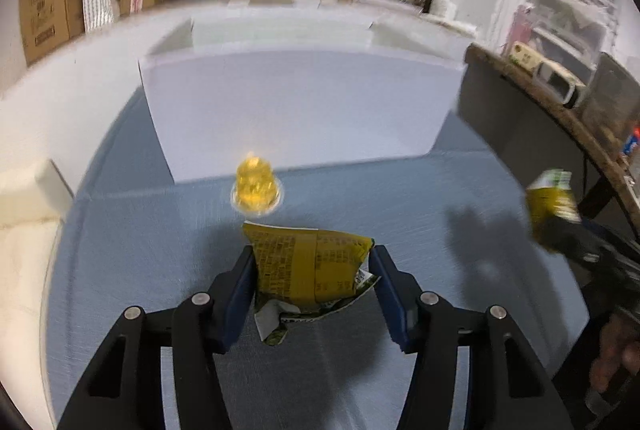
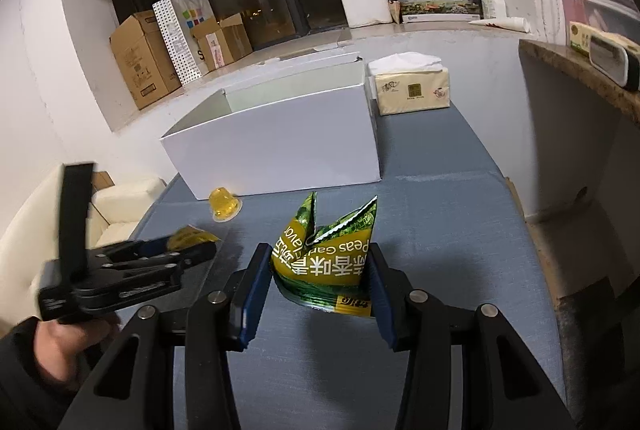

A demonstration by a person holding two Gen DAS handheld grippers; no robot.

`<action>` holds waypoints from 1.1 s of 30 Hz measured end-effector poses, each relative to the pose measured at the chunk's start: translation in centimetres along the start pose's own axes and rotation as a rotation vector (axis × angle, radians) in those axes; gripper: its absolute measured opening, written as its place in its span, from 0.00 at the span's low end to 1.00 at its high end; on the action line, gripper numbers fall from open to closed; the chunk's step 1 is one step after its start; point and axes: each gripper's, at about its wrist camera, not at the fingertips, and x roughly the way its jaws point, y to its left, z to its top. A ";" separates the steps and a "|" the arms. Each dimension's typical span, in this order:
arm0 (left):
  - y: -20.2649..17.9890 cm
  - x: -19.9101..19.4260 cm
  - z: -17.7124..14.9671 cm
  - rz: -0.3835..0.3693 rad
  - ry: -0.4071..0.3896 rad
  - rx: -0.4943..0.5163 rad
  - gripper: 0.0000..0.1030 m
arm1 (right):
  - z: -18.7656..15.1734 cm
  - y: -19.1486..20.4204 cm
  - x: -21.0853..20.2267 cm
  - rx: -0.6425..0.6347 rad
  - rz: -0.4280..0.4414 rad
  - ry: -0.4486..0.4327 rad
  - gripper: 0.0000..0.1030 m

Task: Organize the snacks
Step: 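Lower both bags into the white box and open both grippers, then withdraw both grippers from the box toward the last jelly cup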

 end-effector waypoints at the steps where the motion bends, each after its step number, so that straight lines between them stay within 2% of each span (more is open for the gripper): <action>1: -0.1 -0.7 0.2 -0.003 -0.014 0.004 0.59 | 0.3 0.2 0.1 -0.002 0.003 -0.003 0.49; 6: -0.2 -4.7 1.0 -0.018 -0.086 0.021 0.59 | 3.4 1.4 1.0 -0.037 0.014 -0.039 0.49; 10: 1.0 -5.6 4.3 -0.022 -0.119 0.000 0.59 | 7.2 2.3 2.5 -0.068 0.020 -0.063 0.49; 16: 2.9 -4.0 10.9 -0.010 -0.159 0.002 0.59 | 13.5 3.7 5.5 -0.109 0.018 -0.074 0.49; 21: 4.1 -0.5 16.2 0.024 -0.163 0.017 0.59 | 17.4 4.3 8.7 -0.133 -0.002 -0.058 0.49; 23: 4.4 0.8 17.4 0.008 -0.175 0.019 0.64 | 18.3 4.3 10.2 -0.133 -0.015 -0.036 0.49; 24: 4.7 1.7 18.0 0.039 -0.174 0.022 0.71 | 18.6 4.2 11.2 -0.130 -0.018 -0.018 0.49; 25: 5.0 2.4 18.2 0.058 -0.166 0.015 0.96 | 18.7 4.2 11.9 -0.130 -0.024 -0.004 0.52; 26: 5.4 3.0 18.5 0.058 -0.159 -0.001 1.00 | 18.7 4.1 12.8 -0.132 -0.033 0.019 0.58; 27: 6.0 3.7 18.5 0.057 -0.143 -0.018 1.00 | 18.7 4.0 13.3 -0.131 -0.050 0.036 0.85; 28: 6.3 4.2 18.4 0.068 -0.128 -0.025 1.00 | 18.6 3.5 13.5 -0.116 -0.084 0.028 0.93; 30: 6.8 4.4 17.8 0.077 -0.130 -0.028 1.00 | 18.3 2.3 13.4 -0.074 -0.083 -0.001 0.93; 33: 7.0 4.2 16.6 0.093 -0.134 -0.009 1.00 | 17.9 1.2 13.5 -0.034 -0.089 0.017 0.93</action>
